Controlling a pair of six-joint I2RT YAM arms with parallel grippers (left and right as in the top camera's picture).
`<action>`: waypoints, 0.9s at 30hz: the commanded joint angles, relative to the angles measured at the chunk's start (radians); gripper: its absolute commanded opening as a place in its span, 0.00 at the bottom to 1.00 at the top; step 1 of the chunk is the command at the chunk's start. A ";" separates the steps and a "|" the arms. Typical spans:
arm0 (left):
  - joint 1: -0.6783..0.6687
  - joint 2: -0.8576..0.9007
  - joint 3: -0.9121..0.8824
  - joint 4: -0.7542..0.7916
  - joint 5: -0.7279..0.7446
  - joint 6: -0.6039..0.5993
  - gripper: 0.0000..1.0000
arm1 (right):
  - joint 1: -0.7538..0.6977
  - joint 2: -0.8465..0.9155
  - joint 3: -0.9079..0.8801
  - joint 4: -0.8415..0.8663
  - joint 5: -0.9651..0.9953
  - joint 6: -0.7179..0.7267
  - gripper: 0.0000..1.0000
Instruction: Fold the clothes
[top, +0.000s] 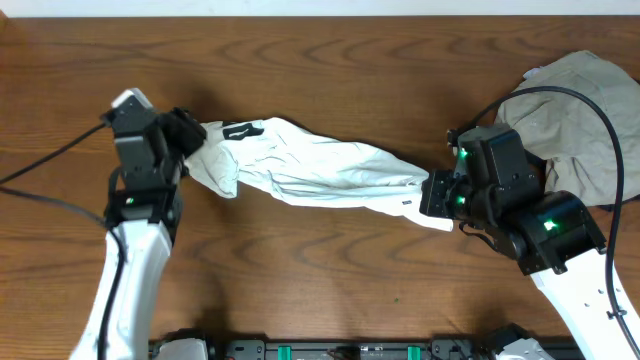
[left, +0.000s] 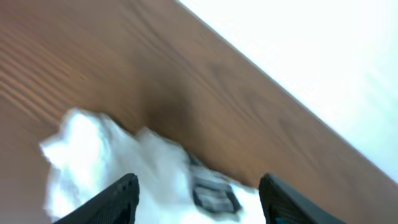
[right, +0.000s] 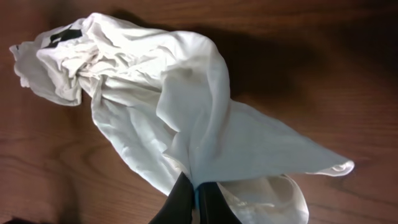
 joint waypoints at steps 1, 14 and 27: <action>-0.035 -0.014 0.004 -0.116 0.281 -0.015 0.64 | -0.008 -0.005 0.014 0.008 0.031 0.009 0.01; -0.311 0.126 0.003 -0.356 0.352 -0.271 0.73 | -0.008 -0.005 0.014 0.041 0.026 0.020 0.01; -0.311 0.330 0.003 -0.262 0.353 -0.373 0.79 | -0.008 -0.005 0.014 0.039 0.024 0.020 0.01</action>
